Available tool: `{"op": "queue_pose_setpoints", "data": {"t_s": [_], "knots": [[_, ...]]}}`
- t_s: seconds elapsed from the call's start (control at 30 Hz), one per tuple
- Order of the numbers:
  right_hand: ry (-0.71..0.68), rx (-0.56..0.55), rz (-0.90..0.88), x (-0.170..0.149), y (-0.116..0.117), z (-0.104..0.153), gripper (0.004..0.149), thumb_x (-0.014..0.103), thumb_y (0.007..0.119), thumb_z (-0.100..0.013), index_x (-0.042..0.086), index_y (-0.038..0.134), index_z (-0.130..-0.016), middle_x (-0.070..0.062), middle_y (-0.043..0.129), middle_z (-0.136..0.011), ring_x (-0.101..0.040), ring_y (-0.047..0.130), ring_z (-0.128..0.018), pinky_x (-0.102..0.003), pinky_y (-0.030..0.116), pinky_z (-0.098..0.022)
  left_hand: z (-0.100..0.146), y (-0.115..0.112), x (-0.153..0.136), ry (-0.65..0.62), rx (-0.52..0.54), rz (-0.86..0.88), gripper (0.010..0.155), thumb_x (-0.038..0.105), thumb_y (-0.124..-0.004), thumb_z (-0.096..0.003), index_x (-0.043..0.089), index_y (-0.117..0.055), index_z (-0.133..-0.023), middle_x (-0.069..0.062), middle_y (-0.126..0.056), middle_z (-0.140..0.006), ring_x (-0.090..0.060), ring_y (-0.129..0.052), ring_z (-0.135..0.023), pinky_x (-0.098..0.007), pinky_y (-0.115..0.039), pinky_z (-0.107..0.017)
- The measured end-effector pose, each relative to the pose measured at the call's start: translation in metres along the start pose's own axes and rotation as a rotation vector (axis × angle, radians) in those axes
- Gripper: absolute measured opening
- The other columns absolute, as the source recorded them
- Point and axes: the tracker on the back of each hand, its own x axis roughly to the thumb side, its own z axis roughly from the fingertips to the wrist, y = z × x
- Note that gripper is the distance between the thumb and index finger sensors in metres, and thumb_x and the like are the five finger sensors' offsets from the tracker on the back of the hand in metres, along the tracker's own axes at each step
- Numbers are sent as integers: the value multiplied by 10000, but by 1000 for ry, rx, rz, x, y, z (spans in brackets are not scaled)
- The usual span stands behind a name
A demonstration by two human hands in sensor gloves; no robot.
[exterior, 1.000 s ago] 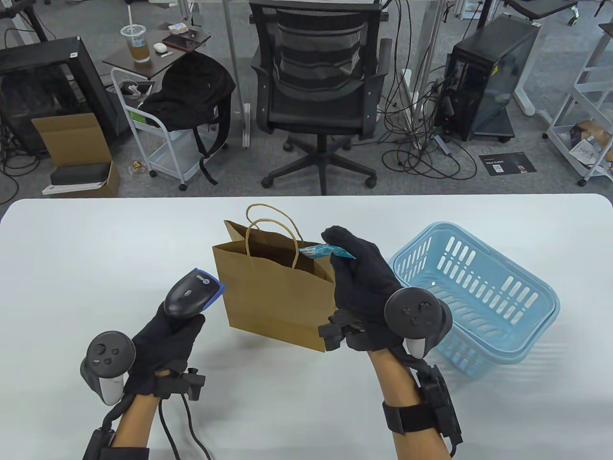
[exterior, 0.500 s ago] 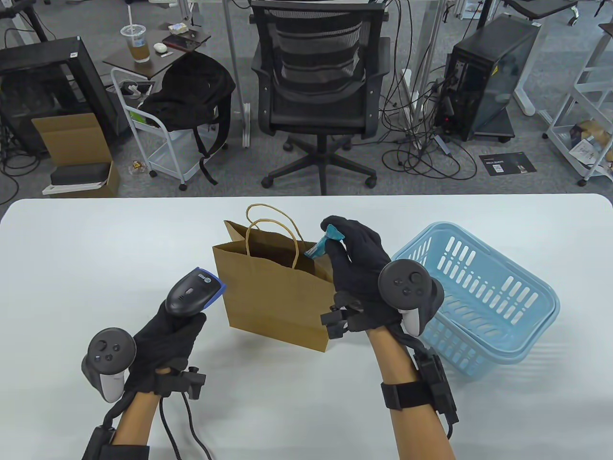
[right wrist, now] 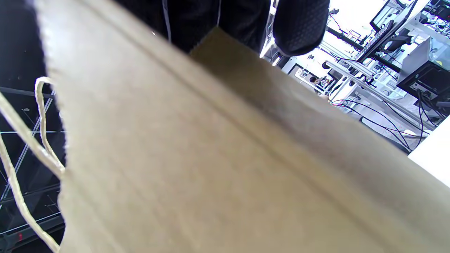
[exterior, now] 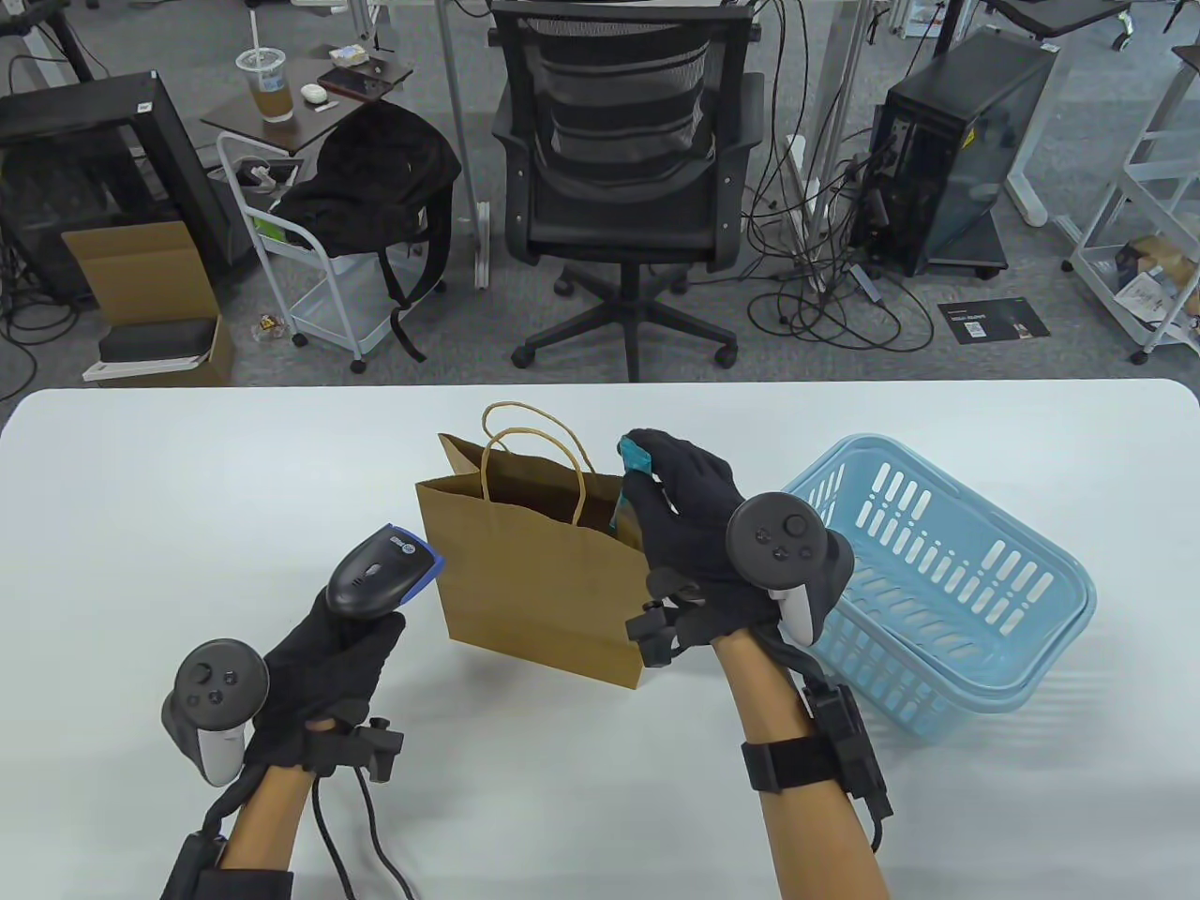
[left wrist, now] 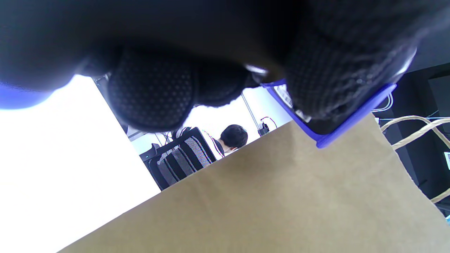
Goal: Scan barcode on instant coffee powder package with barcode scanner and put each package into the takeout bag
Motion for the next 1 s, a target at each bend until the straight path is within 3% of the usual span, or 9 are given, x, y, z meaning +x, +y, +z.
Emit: {"op": "queue_pose_setpoints", "data": {"t_s": [0.27, 0.47, 0.57, 0.67, 0.77, 1.0], "knots": [[-36, -21, -36, 3, -12, 12, 612, 568, 752, -478, 403, 656, -1059, -59, 717, -1146, -327, 686, -1054, -545, 637, -754, -1, 0, 0, 1, 3, -5, 597, 548, -888, -425, 294, -716, -937, 67, -935, -748, -220, -1059, -532, -449, -845, -501], [-188, -60, 101, 11, -16, 50, 669, 599, 725, -474, 409, 574, -1097, -83, 584, -1208, -340, 609, -1099, -543, 609, -774, -1, 1, -1, 6, 11, -17, 598, 546, -889, -425, 294, -714, -939, 66, -934, -750, -220, -1057, -526, -450, -845, -500], [-278, -77, 219, 5, -10, 72, 746, 629, 665, -469, 424, 399, -1135, -122, 368, -1249, -362, 532, -1116, -541, 561, -796, 0, 2, -1, 17, 20, -27, 603, 544, -886, -426, 294, -707, -945, 66, -929, -757, -224, -1054, -531, -452, -842, -503], [-383, -40, 387, -7, 1, 95, 800, 648, 643, -467, 522, 179, -1107, -129, 148, -1250, -379, 395, -1138, -546, 467, -828, 1, 3, -2, 39, 40, -40, 609, 542, -882, -428, 293, -697, -953, 65, -924, -765, -224, -1052, -533, -453, -840, -507], [-434, -11, 561, -20, 11, 106, 829, 655, 650, -466, 558, 92, -1072, -147, 11, -1220, -395, 281, -1140, -554, 389, -841, 1, 6, -4, 62, 64, -62, 616, 542, -877, -430, 293, -687, -960, 67, -917, -774, -226, -1050, -538, -453, -837, -510], [-334, 205, 739, -40, 30, 117, 901, 668, 686, -458, 559, 3, -1035, -194, -130, -1147, -464, 138, -1122, -595, 297, -839, 1, 12, -11, 174, 104, -129, 641, 532, -857, -444, 281, -639, -992, 56, -888, -817, -236, -1033, -578, -466, -818, -536]]}}
